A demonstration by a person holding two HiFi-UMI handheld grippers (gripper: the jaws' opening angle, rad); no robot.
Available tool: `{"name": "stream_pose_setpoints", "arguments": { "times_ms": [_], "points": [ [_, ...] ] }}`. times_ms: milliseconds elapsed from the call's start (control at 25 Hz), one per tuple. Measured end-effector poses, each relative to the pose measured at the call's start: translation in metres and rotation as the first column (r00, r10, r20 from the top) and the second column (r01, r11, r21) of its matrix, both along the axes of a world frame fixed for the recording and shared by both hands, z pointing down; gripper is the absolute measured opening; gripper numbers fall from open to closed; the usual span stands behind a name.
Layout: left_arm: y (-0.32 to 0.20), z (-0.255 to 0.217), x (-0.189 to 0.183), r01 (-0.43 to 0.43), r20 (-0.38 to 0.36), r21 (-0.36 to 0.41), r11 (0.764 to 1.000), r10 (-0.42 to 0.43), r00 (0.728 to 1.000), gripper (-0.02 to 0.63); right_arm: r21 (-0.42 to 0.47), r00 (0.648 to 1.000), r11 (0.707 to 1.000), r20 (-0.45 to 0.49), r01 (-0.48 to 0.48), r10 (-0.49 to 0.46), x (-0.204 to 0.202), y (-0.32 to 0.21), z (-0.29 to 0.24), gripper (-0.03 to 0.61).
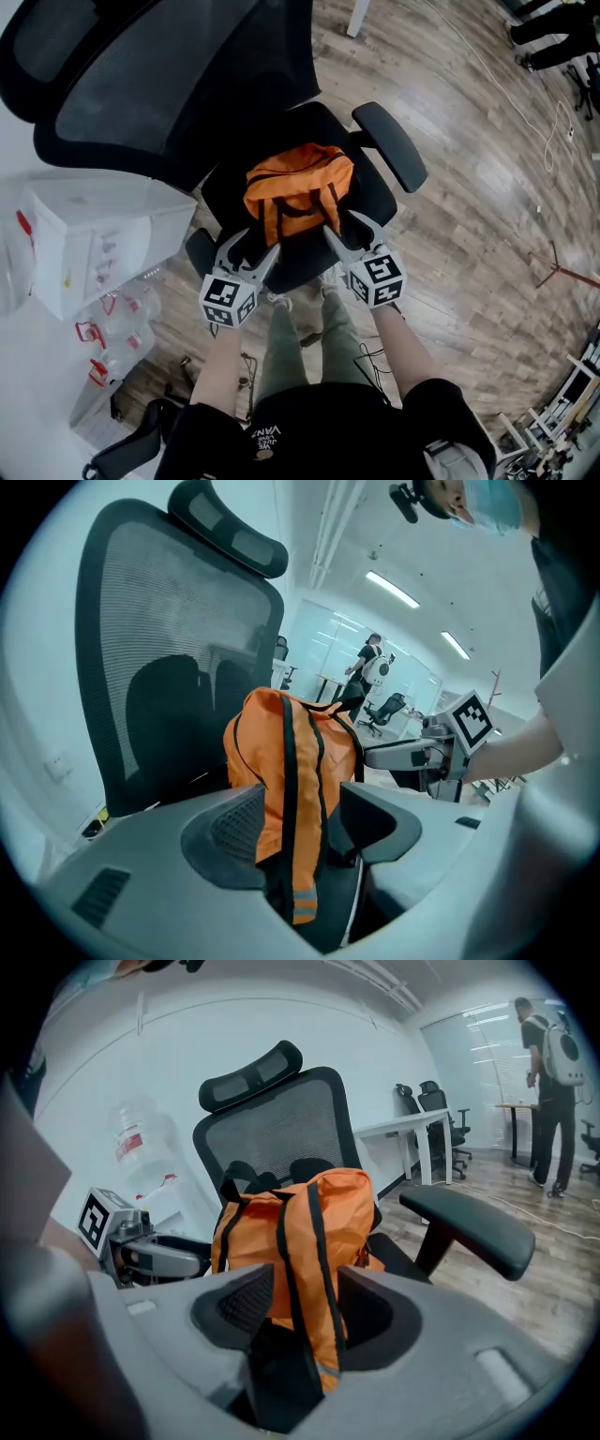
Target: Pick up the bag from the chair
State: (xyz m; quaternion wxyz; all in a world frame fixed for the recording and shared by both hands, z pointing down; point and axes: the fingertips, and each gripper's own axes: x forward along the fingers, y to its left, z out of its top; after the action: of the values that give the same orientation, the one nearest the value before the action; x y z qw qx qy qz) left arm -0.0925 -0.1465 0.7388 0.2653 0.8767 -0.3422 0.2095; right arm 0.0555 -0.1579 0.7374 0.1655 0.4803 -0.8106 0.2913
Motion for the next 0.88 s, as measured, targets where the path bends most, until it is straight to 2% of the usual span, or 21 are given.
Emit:
{"name": "stream_pose_setpoints", "arguments": {
  "times_ms": [240, 680, 880],
  "points": [
    [0.002, 0.022, 0.006, 0.005, 0.031, -0.057, 0.998, -0.003, 1.0, 0.282, -0.042, 0.999, 0.998, -0.017, 0.037, -0.037, -0.001, 0.002, 0.022, 0.23],
    [-0.002, 0.043, 0.021, -0.004, 0.056, -0.102, 0.995, 0.01, 0.998, 0.275, -0.074, 0.996, 0.993, -0.011, 0.093, -0.094, -0.011, 0.0, 0.045, 0.218],
    [0.001, 0.042, 0.024, -0.022, 0.054, -0.118, 0.993, 0.028, 0.998, 0.259, -0.067, 0.993, 0.992, -0.021, 0.111, -0.113, -0.012, 0.003, 0.041, 0.115]
  ]
}}
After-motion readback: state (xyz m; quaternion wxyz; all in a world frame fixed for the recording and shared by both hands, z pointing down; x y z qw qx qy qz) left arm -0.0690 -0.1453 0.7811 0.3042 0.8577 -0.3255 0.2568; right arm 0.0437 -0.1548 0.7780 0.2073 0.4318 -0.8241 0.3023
